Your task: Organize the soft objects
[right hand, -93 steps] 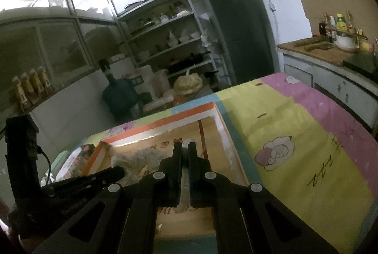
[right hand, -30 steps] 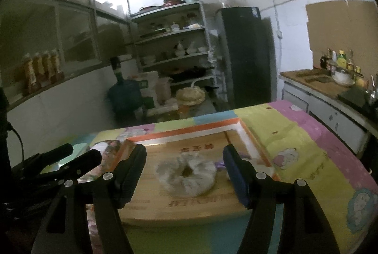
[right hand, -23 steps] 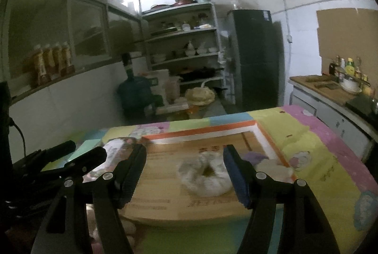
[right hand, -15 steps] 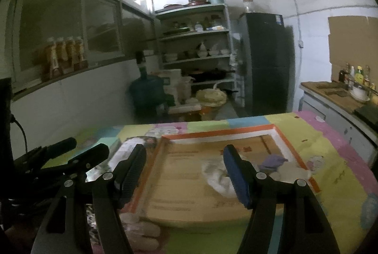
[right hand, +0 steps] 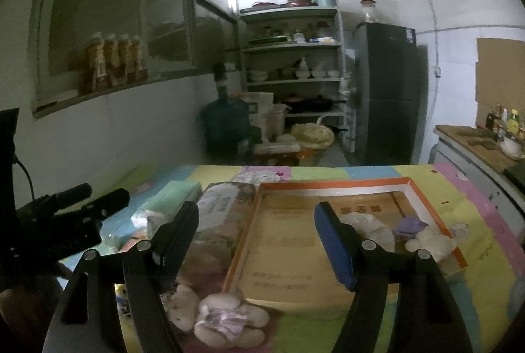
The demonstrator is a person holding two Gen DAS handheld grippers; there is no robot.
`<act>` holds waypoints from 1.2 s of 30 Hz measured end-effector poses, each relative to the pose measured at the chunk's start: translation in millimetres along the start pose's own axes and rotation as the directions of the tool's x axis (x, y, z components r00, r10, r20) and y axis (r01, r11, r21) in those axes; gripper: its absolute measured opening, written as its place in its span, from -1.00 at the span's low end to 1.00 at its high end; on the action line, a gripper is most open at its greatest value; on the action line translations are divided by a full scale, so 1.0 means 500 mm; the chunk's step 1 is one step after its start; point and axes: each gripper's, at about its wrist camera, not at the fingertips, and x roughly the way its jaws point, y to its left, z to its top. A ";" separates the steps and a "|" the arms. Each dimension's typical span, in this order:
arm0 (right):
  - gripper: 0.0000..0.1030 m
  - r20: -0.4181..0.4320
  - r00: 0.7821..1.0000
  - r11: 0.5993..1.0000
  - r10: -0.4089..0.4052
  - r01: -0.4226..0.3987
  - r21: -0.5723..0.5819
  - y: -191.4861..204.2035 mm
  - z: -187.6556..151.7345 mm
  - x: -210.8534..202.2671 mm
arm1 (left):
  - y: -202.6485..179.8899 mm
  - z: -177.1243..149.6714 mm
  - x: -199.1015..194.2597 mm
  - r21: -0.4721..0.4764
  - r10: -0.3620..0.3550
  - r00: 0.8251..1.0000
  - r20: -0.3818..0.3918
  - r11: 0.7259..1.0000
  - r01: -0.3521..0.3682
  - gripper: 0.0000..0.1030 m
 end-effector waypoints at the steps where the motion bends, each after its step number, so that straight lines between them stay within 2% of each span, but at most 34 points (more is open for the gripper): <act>1: 0.45 -0.001 1.000 1.000 0.006 -0.006 -0.009 0.006 -0.003 -0.001 | 0.013 -0.002 -0.003 -0.006 0.008 1.000 0.000 1.000 -0.008 0.67; 8: 0.45 -0.032 0.996 0.991 0.085 -0.087 -0.097 0.064 -0.028 0.007 | 0.085 -0.028 -0.013 -0.042 0.055 0.998 -0.010 0.998 -0.055 0.67; 14: 0.45 -0.085 0.988 0.983 0.128 -0.137 -0.119 0.106 -0.056 0.037 | 0.130 -0.048 -0.022 -0.063 0.072 0.997 -0.014 0.995 -0.072 0.67; 23: 0.44 -0.188 0.972 0.979 0.140 -0.164 -0.118 0.136 -0.100 0.117 | 0.163 -0.071 -0.026 -0.078 0.069 0.997 -0.026 0.994 -0.071 0.67; 31: 0.44 -0.235 0.960 0.974 0.150 -0.184 -0.132 0.138 -0.102 0.162 | 0.182 -0.092 -0.019 -0.085 0.048 0.998 -0.045 0.995 -0.052 0.67; 34: 0.20 -0.260 0.952 0.974 0.159 -0.195 -0.116 0.139 -0.105 0.181 | 0.185 -0.099 -0.018 -0.077 0.035 0.998 -0.051 0.996 -0.038 0.67; 36: 0.16 -0.264 0.950 0.974 0.166 -0.199 -0.104 0.138 -0.103 0.186 | 0.189 -0.104 -0.016 -0.074 0.024 0.998 -0.055 0.997 -0.029 0.67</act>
